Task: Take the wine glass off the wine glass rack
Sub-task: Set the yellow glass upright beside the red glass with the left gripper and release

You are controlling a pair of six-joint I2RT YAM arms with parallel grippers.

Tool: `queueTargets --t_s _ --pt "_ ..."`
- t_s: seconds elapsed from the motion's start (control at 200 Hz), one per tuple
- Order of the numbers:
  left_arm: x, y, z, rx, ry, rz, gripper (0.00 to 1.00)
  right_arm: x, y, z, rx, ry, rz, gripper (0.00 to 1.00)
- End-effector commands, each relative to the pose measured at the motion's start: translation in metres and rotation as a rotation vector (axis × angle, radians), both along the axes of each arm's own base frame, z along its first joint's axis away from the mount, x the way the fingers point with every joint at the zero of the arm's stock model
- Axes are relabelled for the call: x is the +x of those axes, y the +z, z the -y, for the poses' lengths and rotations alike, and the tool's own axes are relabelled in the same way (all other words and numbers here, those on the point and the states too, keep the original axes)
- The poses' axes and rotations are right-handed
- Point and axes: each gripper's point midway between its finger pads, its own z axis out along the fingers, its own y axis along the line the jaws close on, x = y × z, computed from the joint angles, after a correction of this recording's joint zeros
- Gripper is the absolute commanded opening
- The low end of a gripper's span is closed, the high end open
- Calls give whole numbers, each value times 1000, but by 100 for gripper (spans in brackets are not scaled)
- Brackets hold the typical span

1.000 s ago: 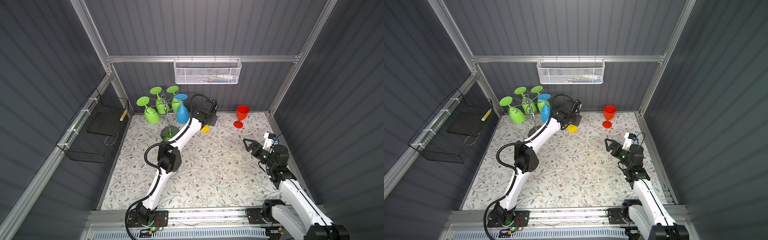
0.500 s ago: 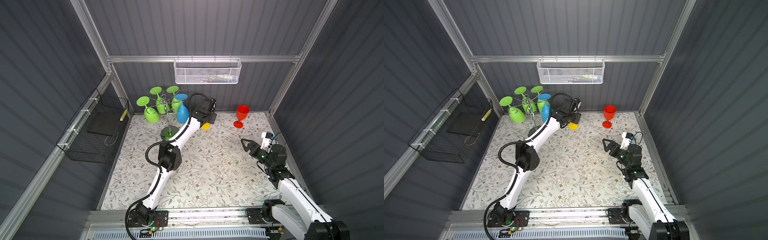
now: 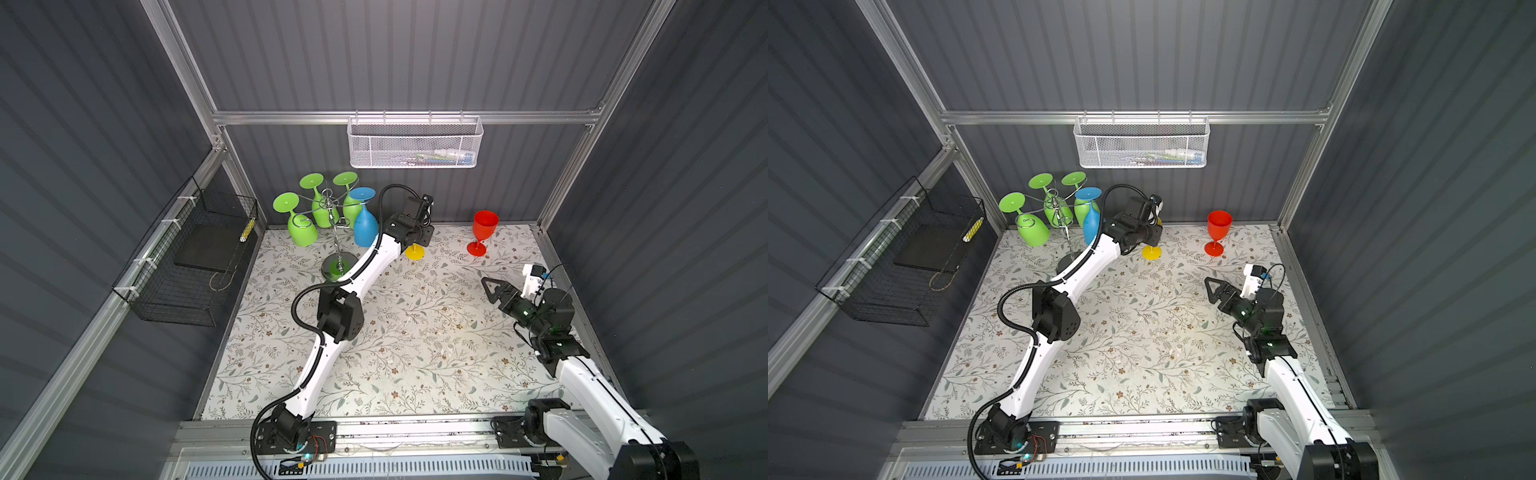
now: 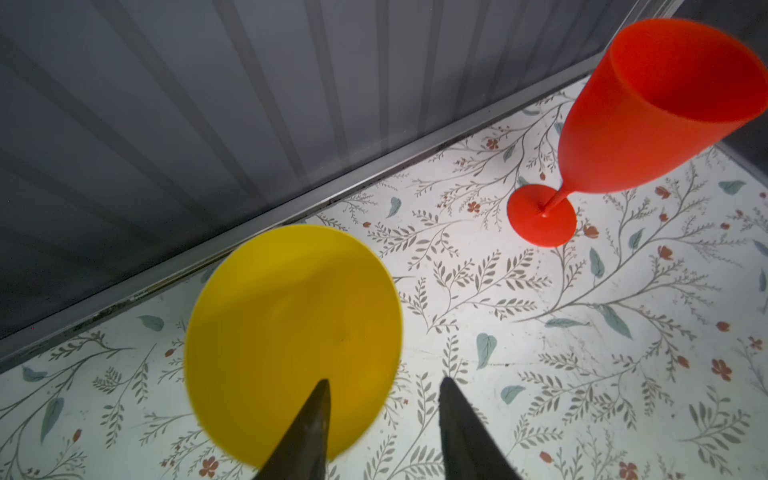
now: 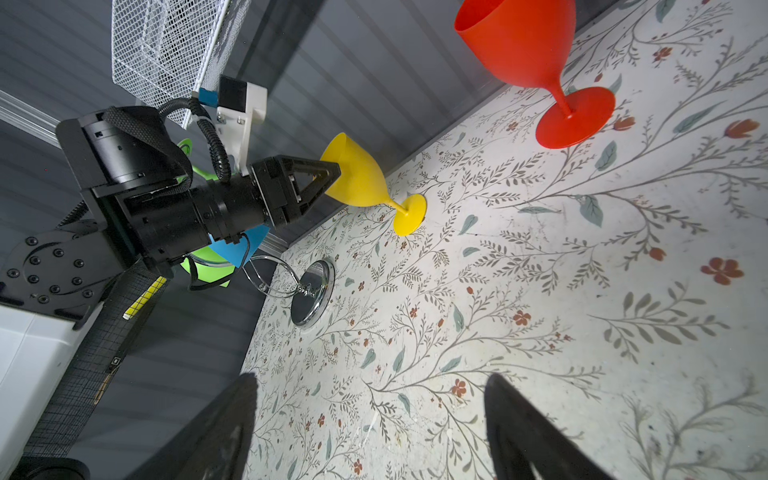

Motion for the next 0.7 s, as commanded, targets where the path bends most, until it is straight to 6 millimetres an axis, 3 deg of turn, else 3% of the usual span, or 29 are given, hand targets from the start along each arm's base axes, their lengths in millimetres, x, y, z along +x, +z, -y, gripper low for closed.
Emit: queueTargets --t_s 0.0,0.33,0.485,0.695 --pt "8 11 4 -30 -14 40 54 -1 11 -4 -15 22 40 85" --pt "-5 63 15 -125 -72 102 81 -6 22 -1 -44 11 82 88" --pt "-30 90 30 -118 -122 149 88 -10 29 3 -68 -7 106 89" --pt "-73 117 55 -123 -194 181 89 -14 38 8 -97 -37 139 90"
